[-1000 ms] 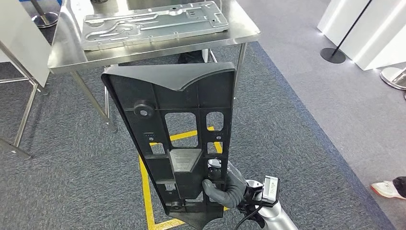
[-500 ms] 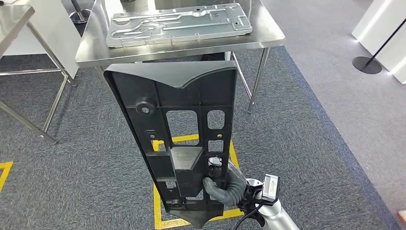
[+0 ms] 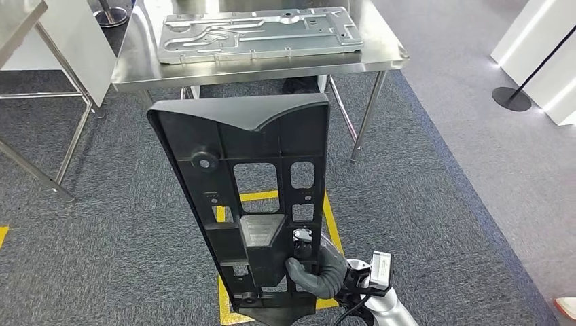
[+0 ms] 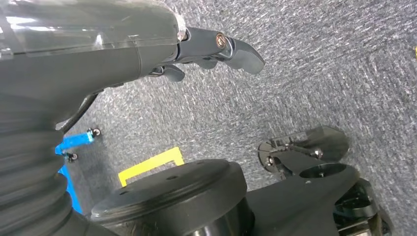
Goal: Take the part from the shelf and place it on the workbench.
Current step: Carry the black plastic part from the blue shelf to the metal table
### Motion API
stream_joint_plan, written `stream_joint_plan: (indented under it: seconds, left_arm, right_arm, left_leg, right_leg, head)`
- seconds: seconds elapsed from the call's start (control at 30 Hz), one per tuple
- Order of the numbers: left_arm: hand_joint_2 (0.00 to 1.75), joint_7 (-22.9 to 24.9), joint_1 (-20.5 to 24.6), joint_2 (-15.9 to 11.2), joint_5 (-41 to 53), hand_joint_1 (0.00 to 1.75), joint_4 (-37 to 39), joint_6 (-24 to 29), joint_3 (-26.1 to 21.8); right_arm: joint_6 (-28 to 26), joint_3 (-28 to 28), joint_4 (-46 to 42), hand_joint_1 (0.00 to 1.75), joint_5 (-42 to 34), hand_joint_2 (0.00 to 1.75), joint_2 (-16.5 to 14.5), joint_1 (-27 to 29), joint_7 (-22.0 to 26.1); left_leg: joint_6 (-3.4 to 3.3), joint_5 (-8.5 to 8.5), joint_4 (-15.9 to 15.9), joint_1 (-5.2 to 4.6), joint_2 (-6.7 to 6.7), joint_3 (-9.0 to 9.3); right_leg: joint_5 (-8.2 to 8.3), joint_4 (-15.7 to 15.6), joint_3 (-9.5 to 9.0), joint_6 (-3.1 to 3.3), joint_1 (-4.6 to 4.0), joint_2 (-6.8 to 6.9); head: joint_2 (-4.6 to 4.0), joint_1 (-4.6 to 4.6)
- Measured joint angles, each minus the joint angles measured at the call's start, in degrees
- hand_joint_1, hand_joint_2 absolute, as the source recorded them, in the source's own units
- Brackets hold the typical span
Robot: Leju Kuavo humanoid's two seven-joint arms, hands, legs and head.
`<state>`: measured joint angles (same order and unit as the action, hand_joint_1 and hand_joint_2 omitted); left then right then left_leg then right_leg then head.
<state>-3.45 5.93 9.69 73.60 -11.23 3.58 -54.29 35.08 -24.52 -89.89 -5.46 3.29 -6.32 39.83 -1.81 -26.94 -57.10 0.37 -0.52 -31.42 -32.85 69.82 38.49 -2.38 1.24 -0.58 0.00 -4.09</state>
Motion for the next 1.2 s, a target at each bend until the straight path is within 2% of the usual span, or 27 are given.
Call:
stream_joint_plan:
  seconds: [0.03, 0.07, 0.1, 0.13, 0.17, 0.23, 0.27, 0.33, 0.37, 0.43, 0.5, 0.53, 0.57, 0.6, 0.63, 0.67, 0.73, 0.77, 0.87, 0.9, 0.97, 1.03, 1.07, 1.1, 1.13, 1.2]
  left_arm:
    - [1.75, 0.0, 0.0, 0.0, -0.1, 0.00, 0.0, 0.0, 0.0]
    - [1.75, 0.0, -0.1, 0.0, -0.1, 0.00, 0.0, 0.0, 0.0]
    - [1.75, 0.0, -0.1, 0.0, -0.2, 0.00, 0.0, 0.0, 0.0]
    - [1.75, 0.0, -0.1, 0.0, -0.2, 0.00, 0.0, 0.0, 0.0]
    - [1.75, 0.0, -0.1, 0.0, -0.2, 0.00, 0.0, 0.0, 0.0]
    - [1.75, 0.0, -0.2, 0.0, -0.1, 0.00, 0.0, 0.0, 0.0]
    - [1.75, -0.1, -0.2, 0.1, 0.0, 0.00, 0.0, 0.0, 0.0]
    - [1.75, -0.1, -0.1, 0.1, 0.2, 0.00, 0.0, -0.1, 0.0]
    - [1.75, -0.1, 0.0, 0.0, 0.2, 0.00, 0.0, -0.1, 0.0]
    - [1.75, -0.2, 0.1, 0.0, 0.3, 0.00, 0.0, -0.1, 0.0]
    - [1.75, -0.4, 0.2, 0.0, 0.3, 0.00, 0.0, -0.2, -0.1]
    - [1.75, -0.5, 0.4, 0.0, 0.4, 0.00, 0.0, -0.2, -0.1]
    - [1.75, -0.6, 0.6, 0.0, 0.5, 0.00, 0.0, -0.3, -0.1]
    - [1.75, -0.6, 0.7, 0.0, 0.5, 0.00, 0.0, -0.3, -0.1]
    - [1.75, -0.6, 0.7, 0.0, 0.6, 0.00, 0.0, -0.3, -0.1]
    - [1.75, -0.6, 0.6, 0.0, 0.7, 0.00, 0.0, -0.4, -0.1]
    - [1.75, -0.6, 0.3, 0.0, 0.8, 0.00, 0.0, -0.5, -0.1]
    - [1.75, -0.7, 0.2, 0.0, 0.8, 0.00, 0.0, -0.6, -0.1]
    - [1.75, -0.8, 0.1, 0.0, 0.8, 0.00, 0.0, -0.7, -0.1]
    - [1.75, -0.8, 0.1, 0.0, 0.8, 0.00, 0.0, -0.6, -0.1]
    - [1.75, -0.8, 0.1, 0.0, 0.6, 0.00, 0.0, -0.3, -0.1]
    - [1.75, -0.8, 0.0, 0.1, 0.3, 0.00, 0.0, 0.0, -0.1]
    - [1.75, -0.8, -0.1, 0.1, 0.2, 0.00, 0.0, 0.2, -0.1]
    - [1.75, -0.8, -0.1, 0.1, 0.1, 0.00, 0.0, 0.3, -0.1]
    - [1.75, -0.8, -0.1, 0.1, 0.1, 0.00, 0.0, 0.3, -0.1]
    - [1.75, -0.9, -0.1, 0.1, 0.1, 0.00, 0.0, 0.4, -0.1]
  right_arm:
    - [0.1, 0.0, 0.0, 1.75, 0.0, 1.75, 0.0, 0.1, 0.0]
    - [0.2, 0.0, 0.0, 1.75, 0.0, 1.75, 0.0, 0.3, 0.0]
    - [0.4, 0.0, 0.0, 1.75, 0.0, 1.75, 0.0, 0.3, 0.0]
    - [0.6, 0.0, 0.0, 1.75, 0.0, 1.75, 0.0, 0.3, 0.0]
    - [0.8, 0.0, 0.0, 1.75, 0.1, 1.75, 0.0, 0.3, 0.0]
    - [0.9, 0.0, 0.0, 1.75, 0.1, 1.75, -0.1, 0.0, 0.0]
    - [0.9, 0.0, 0.0, 1.75, 0.1, 1.75, -0.2, -0.1, 0.0]
    - [1.0, 0.0, 0.0, 1.75, 0.1, 1.75, -0.3, -0.3, 0.0]
    - [1.0, 0.0, 0.0, 1.75, 0.1, 1.75, -0.3, -0.2, 0.0]
    - [1.0, 0.1, -0.1, 1.75, 0.3, 1.75, -0.5, -0.3, -0.1]
    - [0.8, 0.1, -0.2, 1.75, 0.5, 1.75, -0.7, -0.2, -0.3]
    - [0.6, 0.1, -0.3, 1.75, 0.8, 1.75, -0.8, -0.1, -0.3]
    - [0.4, 0.1, -0.5, 1.75, 1.0, 1.75, -0.8, 0.1, -0.4]
    - [0.1, 0.1, -0.7, 1.75, 1.3, 1.75, -0.8, 0.4, -0.5]
    - [0.0, 0.1, -0.9, 1.75, 1.4, 1.75, -0.8, 0.7, -0.5]
    - [-0.1, 0.1, -1.2, 1.75, 1.4, 1.75, -0.8, 1.0, -0.6]
    - [-0.2, 0.1, -1.7, 1.75, 1.4, 1.75, -0.8, 1.3, -0.5]
    - [-0.2, 0.1, -2.0, 1.75, 1.4, 1.75, -0.8, 1.4, -0.5]
    - [-0.2, 0.2, -2.4, 1.75, 1.5, 1.75, -0.8, 1.7, -0.5]
    - [-0.1, 0.2, -2.5, 1.75, 1.5, 1.75, -0.8, 1.8, -0.5]
    - [0.0, 0.3, -2.6, 1.75, 1.5, 1.75, -0.8, 1.6, -0.5]
    - [0.2, 0.3, -2.6, 1.75, 1.5, 1.75, -0.8, 1.4, -0.5]
    - [0.3, 0.3, -2.5, 1.75, 1.5, 1.75, -0.8, 1.4, -0.6]
    - [0.5, 0.3, -2.5, 1.75, 1.5, 1.75, -0.8, 1.4, -0.6]
    - [0.6, 0.3, -2.5, 1.75, 1.5, 1.75, -0.8, 1.4, -0.6]
    - [0.8, 0.3, -2.5, 1.75, 1.5, 1.75, -0.8, 1.2, -0.6]
  left_leg:
    - [-0.12, -0.04, 0.0, -0.17, -0.41, 0.00]
    - [-0.22, -0.10, 0.0, -0.34, -0.84, 0.03]
    - [-0.26, -0.17, 0.0, -0.50, -1.24, 0.13]
    - [-0.28, -0.27, -0.1, -0.63, -1.66, 0.29]
    - [-0.24, -0.40, -0.1, -0.75, -2.04, 0.48]
    - [0.09, -0.71, -0.2, -1.08, -2.84, 0.71]
    - [0.32, -0.85, -0.2, -1.18, -3.27, 0.76]
    - [0.83, -1.05, -0.2, -1.28, -4.34, 0.94]
    - [1.19, -1.40, -0.4, -1.24, -4.28, 1.01]
    - [1.96, -3.46, -3.3, -1.04, -2.56, -0.07]
    - [2.60, -7.09, -10.6, -0.62, -0.37, -3.43]
    - [2.84, -8.47, -14.3, -0.47, 0.02, -5.18]
    - [3.01, -8.78, -16.4, -0.34, 0.12, -6.23]
    - [3.14, -7.91, -16.3, -0.20, 0.12, -6.24]
    - [3.22, -6.01, -13.9, -0.02, 0.13, -5.20]
    - [3.28, -3.63, -9.9, 0.19, 0.18, -3.46]
    - [3.08, -0.97, -3.0, 0.32, 0.57, -0.47]
    - [2.78, -0.69, -1.4, 0.29, 0.76, 0.14]
    - [1.43, -0.72, -0.7, 0.09, 0.85, 0.11]
    - [1.00, -0.57, -0.6, 0.11, 0.80, 0.15]
    - [0.31, -0.32, -0.3, 0.22, 0.54, 0.20]
    - [0.02, -0.32, -0.3, 0.09, 0.28, 0.08]
    - [-0.02, -0.33, -0.4, 0.02, 0.20, 0.06]
    - [-0.03, -0.34, -0.4, -0.05, 0.16, 0.07]
    - [-0.02, -0.37, -0.4, -0.11, 0.15, 0.15]
    - [0.12, -0.50, -0.4, -0.23, 0.16, 0.36]
  right_leg:
    - [-1.06, 3.4, 1.79, 0.01, 0.00, 0.02]
    - [-1.08, 5.1, 2.73, 0.10, -0.01, 0.08]
    - [0.11, 4.1, 2.37, 0.29, -0.05, 0.24]
    - [2.15, 0.9, 0.80, 0.61, -0.16, 0.65]
    - [4.24, -3.6, -1.40, 1.05, -0.42, 1.72]
    - [6.53, -10.5, -4.69, 1.89, -1.20, 3.96]
    - [6.68, -11.8, -5.20, 2.16, -1.53, 4.51]
    - [6.74, -12.1, -5.10, 2.50, -1.62, 3.50]
    - [6.88, -12.3, -5.17, 2.71, -1.44, 2.88]
    - [7.20, -12.8, -5.35, 3.17, -0.96, 1.85]
    - [7.29, -12.9, -5.37, 3.42, -0.79, 1.10]
    - [7.27, -12.9, -5.37, 3.47, -0.79, 0.79]
    - [7.24, -12.8, -5.43, 3.46, -0.78, 0.45]
    - [7.19, -12.8, -5.52, 3.39, -0.76, 0.14]
    - [7.10, -12.7, -5.65, 3.27, -0.70, -0.17]
    - [6.97, -12.6, -5.78, 3.07, -0.64, -0.47]
    - [6.76, -12.2, -5.68, 2.49, -0.71, -0.96]
    - [6.76, -12.1, -5.48, 2.16, -0.78, -1.12]
    - [6.85, -12.0, -5.08, 1.08, -0.66, -1.17]
    - [6.37, -11.4, -4.83, 0.78, -0.58, -0.91]
    - [3.57, -6.7, -2.71, 0.39, -0.46, -0.28]
    - [0.03, 1.2, 1.11, 0.16, -0.45, -0.01]
    - [-0.63, 3.8, 2.43, 0.13, -0.45, 0.01]
    - [-0.22, 4.5, 2.78, 0.19, -0.46, 0.04]
    - [1.29, 2.7, 1.85, 0.34, -0.47, 0.09]
    - [5.06, -5.4, -2.24, 0.93, -0.60, 0.39]
  head:
    - [0.00, 0.00]
    - [0.00, 0.00]
    - [0.00, 0.00]
    - [0.00, 0.00]
    - [0.00, 0.00]
    - [0.00, 0.00]
    - [0.00, 0.00]
    - [0.00, 0.00]
    - [0.00, 0.00]
    - [0.00, -0.01]
    - [0.00, -0.02]
    - [0.00, -0.02]
    - [0.00, -0.02]
    - [0.00, -0.02]
    - [0.00, -0.02]
    - [0.00, -0.02]
    - [0.00, -0.01]
    - [0.00, -0.01]
    - [0.00, 0.00]
    - [0.00, 0.00]
    - [0.00, 0.00]
    - [0.00, 0.00]
    - [0.00, 0.00]
    - [0.00, 0.00]
    - [0.00, 0.00]
    - [0.00, 0.00]
